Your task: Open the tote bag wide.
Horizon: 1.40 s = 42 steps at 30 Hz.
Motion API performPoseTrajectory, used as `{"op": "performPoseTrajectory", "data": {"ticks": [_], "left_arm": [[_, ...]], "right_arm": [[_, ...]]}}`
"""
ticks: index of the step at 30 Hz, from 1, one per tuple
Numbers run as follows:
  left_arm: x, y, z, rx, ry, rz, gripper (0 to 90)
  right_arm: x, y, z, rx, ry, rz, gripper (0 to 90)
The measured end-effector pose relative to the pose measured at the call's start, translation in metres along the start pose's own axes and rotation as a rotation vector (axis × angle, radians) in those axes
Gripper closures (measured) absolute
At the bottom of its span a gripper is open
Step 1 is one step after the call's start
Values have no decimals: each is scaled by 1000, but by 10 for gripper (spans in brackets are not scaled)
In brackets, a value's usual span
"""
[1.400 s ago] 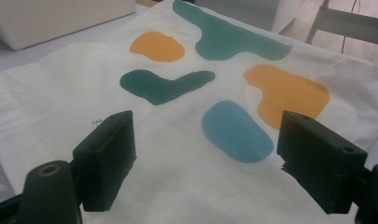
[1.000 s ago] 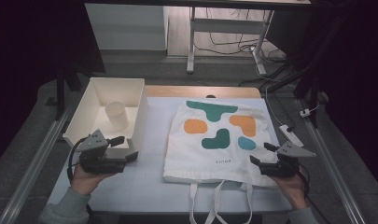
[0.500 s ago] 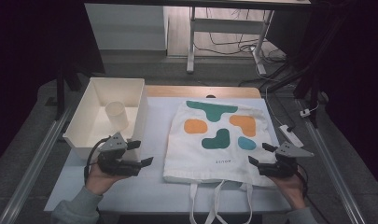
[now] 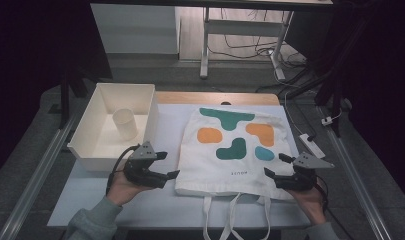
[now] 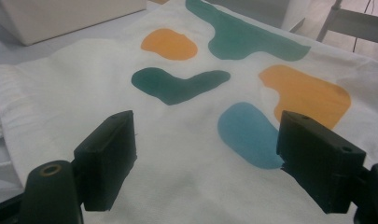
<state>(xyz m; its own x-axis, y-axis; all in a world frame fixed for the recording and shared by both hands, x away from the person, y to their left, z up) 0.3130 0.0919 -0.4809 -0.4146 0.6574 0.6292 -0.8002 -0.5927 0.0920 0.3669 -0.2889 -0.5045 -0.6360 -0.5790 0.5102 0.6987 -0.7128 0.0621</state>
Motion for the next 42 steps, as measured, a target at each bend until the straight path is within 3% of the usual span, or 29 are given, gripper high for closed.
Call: {"op": "performPoseTrajectory", "data": {"ticks": [17, 29, 31, 34, 42], "left_arm": [[-41, 10, 21, -61, -63, -43, 243], [-76, 14, 33, -74, -122, -84, 243], [-83, 15, 34, -69, -135, -93, 243], [-90, 18, 32, -91, -162, -104, 241], [-95, 23, 23, -123, -205, -121, 238]], "right_arm": [[-2, -5, 1, 17, -1, 17, 198], [-3, -11, 3, 34, 1, 28, 201], [-4, -12, 2, 38, -2, 33, 201], [-4, -13, 2, 39, 0, 34, 202], [-7, -13, -1, 42, -11, 34, 203]]}}
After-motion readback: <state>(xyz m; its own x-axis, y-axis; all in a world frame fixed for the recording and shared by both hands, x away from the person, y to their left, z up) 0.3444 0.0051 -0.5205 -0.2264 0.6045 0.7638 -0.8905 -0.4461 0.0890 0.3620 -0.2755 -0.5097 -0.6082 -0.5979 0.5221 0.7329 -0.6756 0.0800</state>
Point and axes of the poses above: each handheld gripper's, and its own axes: x roughly backward along the jaws, z roughly out of its top, y roughly to its right, the point moved 7 cm from there along -x, roughly forward along the jaws, and after that the axes turned 4 degrees about -y, right-handed, at the moved point
